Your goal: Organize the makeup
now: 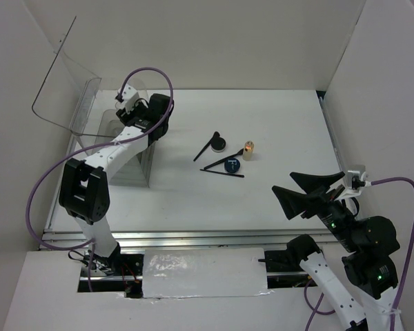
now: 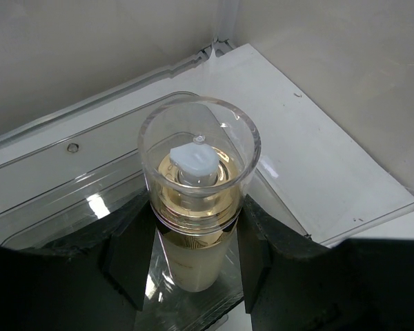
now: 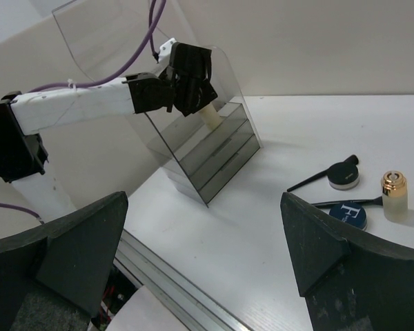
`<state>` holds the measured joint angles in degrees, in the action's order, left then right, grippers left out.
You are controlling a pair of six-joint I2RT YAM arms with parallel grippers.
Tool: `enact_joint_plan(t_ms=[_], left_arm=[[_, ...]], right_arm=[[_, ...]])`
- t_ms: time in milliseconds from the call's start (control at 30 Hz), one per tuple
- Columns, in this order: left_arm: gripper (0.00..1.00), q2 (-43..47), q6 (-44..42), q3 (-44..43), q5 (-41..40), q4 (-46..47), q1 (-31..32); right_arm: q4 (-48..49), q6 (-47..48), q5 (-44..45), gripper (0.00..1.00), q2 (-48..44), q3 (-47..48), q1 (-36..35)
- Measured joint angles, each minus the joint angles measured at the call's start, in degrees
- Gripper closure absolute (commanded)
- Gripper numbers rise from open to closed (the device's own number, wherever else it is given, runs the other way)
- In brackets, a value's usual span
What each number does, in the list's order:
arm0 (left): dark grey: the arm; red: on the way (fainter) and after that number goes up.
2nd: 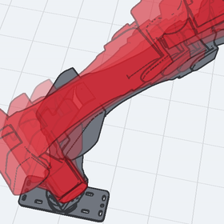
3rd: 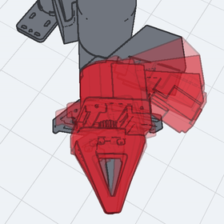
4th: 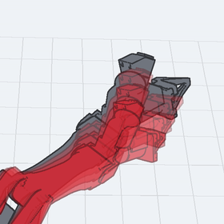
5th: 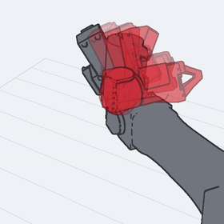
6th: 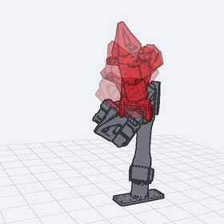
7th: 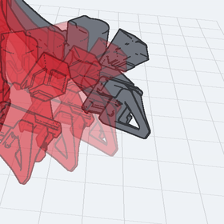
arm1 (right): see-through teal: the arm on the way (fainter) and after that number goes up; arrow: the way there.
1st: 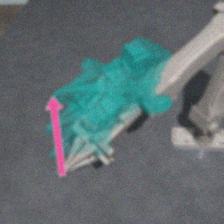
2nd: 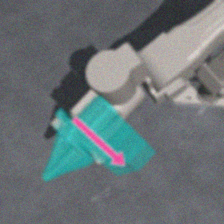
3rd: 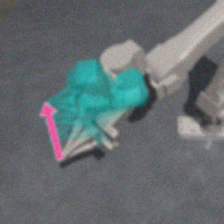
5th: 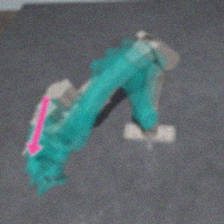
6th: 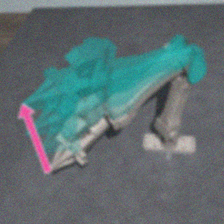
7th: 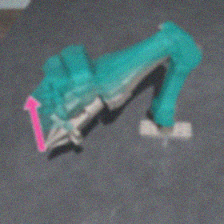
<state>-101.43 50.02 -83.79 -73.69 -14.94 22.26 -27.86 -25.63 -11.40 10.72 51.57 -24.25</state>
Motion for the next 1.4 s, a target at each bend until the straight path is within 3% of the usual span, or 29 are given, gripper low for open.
enact_joint_plan(t_ms=[167, 300, 467, 900, 1167, 1233, 1400], left_arm=[[0.96, -0.48, -0.48, 0.31, -0.48, 0.44, 0.00], [0.86, -0.52, -1.57, 0.76, -1.09, 1.68, 0.00], [0.62, -0.52, -3.32, 1.44, -1.20, 3.67, -0.02], [0.19, -0.48, -7.34, 2.19, -1.09, 8.20, 0.61], [0.10, -0.42, -9.29, 2.19, -1.42, 9.90, 1.97], [0.02, -0.20, -9.44, 2.19, -1.42, 9.88, 2.23], [0.01, 2.23, -11.15, 2.19, -1.42, 10.29, 3.30]], right_arm=[[0.02, 0.00, 0.00, 0.00, -0.02, 0.00, 0.00], [0.02, 0.00, 0.00, 0.00, -0.04, 0.00, 0.00], [0.17, 0.00, 0.00, 0.00, -0.04, 0.00, 0.00], [0.87, 0.00, -0.02, 0.00, -0.04, 0.00, 0.00], [0.87, 0.00, -0.02, 0.00, -0.04, 0.00, 0.00], [0.87, 0.00, -0.04, 0.00, -0.04, 0.00, 0.00], [0.96, -0.24, -0.02, 0.00, -0.02, 0.00, 0.00]])
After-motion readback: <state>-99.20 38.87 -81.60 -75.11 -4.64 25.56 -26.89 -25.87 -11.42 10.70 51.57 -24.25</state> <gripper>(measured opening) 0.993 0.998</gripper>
